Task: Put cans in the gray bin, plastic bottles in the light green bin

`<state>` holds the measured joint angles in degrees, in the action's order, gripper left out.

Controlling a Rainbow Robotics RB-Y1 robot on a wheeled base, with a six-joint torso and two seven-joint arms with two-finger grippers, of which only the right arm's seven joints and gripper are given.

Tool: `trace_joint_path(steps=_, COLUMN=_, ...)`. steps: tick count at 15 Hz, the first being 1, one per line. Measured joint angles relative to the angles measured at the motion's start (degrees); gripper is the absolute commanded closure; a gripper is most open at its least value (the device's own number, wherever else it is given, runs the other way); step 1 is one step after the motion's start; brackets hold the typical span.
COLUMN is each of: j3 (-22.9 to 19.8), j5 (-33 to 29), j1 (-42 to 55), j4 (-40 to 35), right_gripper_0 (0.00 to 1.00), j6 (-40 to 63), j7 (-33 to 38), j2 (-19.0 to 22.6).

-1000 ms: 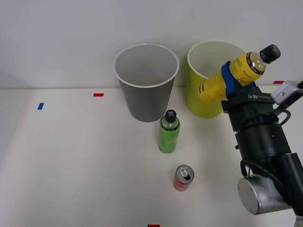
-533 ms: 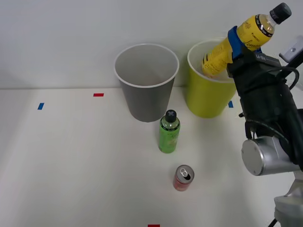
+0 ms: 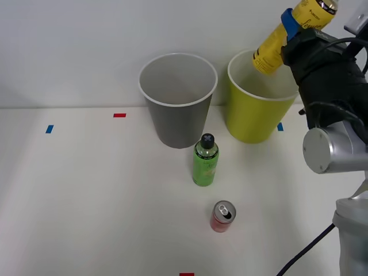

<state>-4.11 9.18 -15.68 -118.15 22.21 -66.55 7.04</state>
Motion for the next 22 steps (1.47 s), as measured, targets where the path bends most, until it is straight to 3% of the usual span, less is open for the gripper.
trace_joint_path(steps=13, j3=-0.71, j5=-1.36, j1=-5.26, j4=8.99, right_gripper_0=1.0, j6=0.02, j7=-5.0, j2=0.99)
trace_joint_path(steps=14, j3=-0.77, j5=-1.46, j1=-5.42, j4=9.16, right_gripper_0=0.96, j6=0.02, j7=-5.26, j2=0.98)
trace_joint_path(steps=16, j3=-0.85, j5=-1.48, j1=-5.48, j4=9.24, right_gripper_0=0.47, j6=0.03, j7=-5.57, j2=0.97)
trace_joint_path(steps=17, j3=-0.91, j5=-1.49, j1=-5.47, j4=9.24, right_gripper_0=0.01, j6=0.03, j7=-5.64, j2=0.96)
trace_joint_path(steps=22, j3=-1.0, j5=-1.47, j1=-5.45, j4=9.25, right_gripper_0=0.0, j6=0.01, j7=-5.69, j2=0.96)
